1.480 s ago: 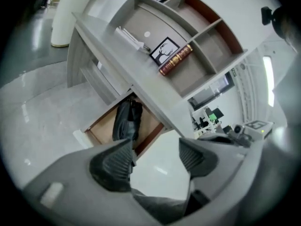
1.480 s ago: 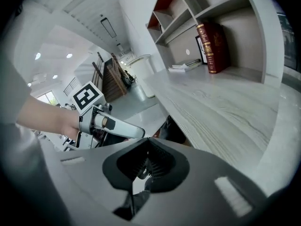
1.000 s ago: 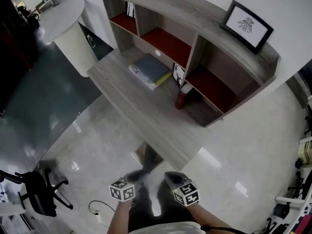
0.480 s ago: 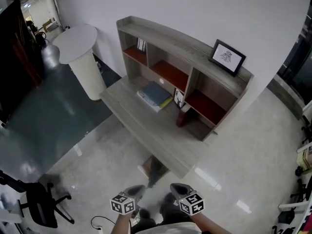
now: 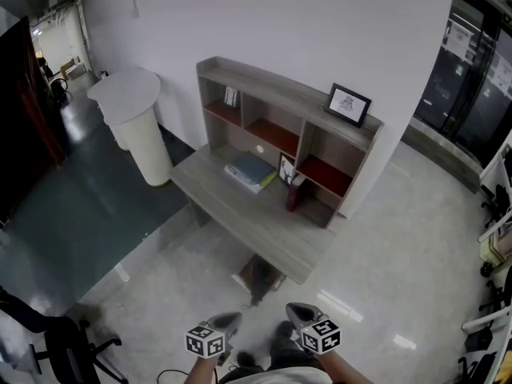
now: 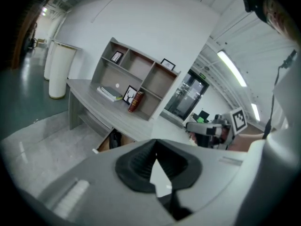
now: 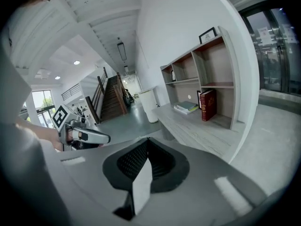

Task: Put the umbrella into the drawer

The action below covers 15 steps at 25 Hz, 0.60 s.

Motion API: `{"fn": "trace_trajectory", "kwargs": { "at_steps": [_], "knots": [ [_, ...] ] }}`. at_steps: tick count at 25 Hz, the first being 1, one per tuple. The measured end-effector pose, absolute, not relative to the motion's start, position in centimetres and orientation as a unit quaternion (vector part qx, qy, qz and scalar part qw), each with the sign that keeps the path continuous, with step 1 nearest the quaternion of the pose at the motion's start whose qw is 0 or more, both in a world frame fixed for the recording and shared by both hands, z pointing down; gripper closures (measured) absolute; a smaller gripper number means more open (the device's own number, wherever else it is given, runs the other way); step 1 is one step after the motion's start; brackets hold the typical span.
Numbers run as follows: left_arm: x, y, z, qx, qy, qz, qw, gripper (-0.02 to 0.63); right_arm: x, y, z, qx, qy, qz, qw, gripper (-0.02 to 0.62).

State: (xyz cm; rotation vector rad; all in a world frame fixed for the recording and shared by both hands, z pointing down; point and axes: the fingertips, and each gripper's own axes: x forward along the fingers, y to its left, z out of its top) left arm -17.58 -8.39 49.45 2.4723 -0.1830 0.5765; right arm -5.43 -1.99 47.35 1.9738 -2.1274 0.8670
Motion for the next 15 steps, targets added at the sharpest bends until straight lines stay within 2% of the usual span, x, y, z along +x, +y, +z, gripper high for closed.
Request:
{"fn": "trace_trajectory", "kwargs": {
  "at_steps": [7, 11, 15],
  "knots": [
    [-20.5, -5.3, 46.4, 0.935, -0.032, 0.210, 0.283, 0.606, -9.3, 2.8, 45.8, 0.654, -0.700, 0.279, 0.066, 0.589],
    [-21.4, -4.2, 45.6, 0.938, -0.018, 0.213, 0.272, 0.606, -9.6, 4.5, 44.5, 0.665, -0.692, 0.278, 0.041, 0.589],
    [-20.8, -2.7, 45.3, 0.938, -0.010, 0.218, 0.269, 0.606, -8.7, 5.7, 44.6, 0.665, -0.693, 0.275, 0.050, 0.589]
  ]
}}
